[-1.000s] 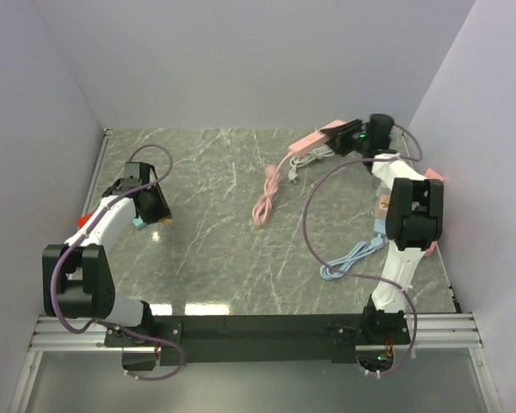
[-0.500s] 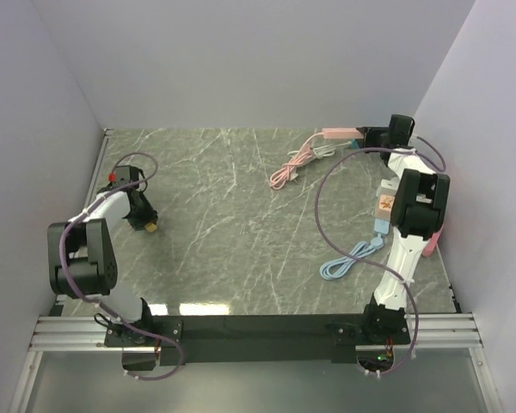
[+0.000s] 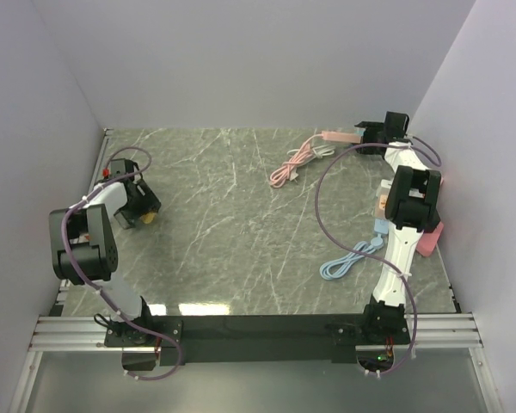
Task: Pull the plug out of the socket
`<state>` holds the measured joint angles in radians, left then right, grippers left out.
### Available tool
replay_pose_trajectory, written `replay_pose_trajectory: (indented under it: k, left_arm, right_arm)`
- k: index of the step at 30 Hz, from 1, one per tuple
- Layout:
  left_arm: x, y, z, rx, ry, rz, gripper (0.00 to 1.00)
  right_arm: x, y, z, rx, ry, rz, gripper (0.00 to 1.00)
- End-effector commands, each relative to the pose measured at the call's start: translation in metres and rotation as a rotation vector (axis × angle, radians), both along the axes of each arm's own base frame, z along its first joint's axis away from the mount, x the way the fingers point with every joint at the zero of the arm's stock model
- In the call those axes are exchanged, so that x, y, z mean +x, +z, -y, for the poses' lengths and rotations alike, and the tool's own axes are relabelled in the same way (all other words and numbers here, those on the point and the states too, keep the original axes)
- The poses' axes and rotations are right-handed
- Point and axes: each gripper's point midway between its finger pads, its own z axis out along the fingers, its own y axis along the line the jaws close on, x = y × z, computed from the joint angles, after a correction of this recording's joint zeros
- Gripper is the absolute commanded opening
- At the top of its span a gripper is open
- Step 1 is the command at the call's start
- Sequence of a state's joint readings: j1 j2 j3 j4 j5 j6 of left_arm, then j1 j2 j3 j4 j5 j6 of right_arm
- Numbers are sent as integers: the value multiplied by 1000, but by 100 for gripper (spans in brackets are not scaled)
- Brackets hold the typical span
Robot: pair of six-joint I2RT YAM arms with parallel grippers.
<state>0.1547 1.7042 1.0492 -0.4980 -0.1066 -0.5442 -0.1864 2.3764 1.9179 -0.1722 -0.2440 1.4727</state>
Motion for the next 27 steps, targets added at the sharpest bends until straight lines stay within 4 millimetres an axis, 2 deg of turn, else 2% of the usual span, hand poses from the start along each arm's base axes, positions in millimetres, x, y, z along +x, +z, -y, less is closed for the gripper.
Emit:
replay_pose_trajectory:
  k: [1,4,7,12,18,22,23,24,26,27]
  left_arm:
    - [16,28,-1,-5,5,85,89]
    - [22,50,7,-36,-16,145,98]
    - [25,71,12,-52,-41,202,99]
    - [24,97,22,-87,-80,251,99]
    - [24,110,34,-131,-98,290,99]
    - [23,121,44,-162,-127,317,99]
    - [23,124,47,-165,-135,326,99]
    - [22,134,50,-166,-147,354,99]
    - [20,143,62,-182,-187,380,99]
    - [19,147,67,-192,-204,394,99]
  right_arm:
    - [6,25,8,-22,-13,61,68]
    - [4,49,4,-55,15,123,73]
    - [-8,68,5,-90,39,147,75]
    - [-34,61,8,-135,86,43,77]
    - [-68,52,15,-281,162,-84,78]
    - [-89,68,15,-397,260,-114,78]
    - [-96,72,14,-429,285,-133,78]
    - [-116,78,9,-493,349,-189,78]
    - [-143,78,23,-615,343,-308,78]
    - [-172,79,26,-669,371,-388,77]
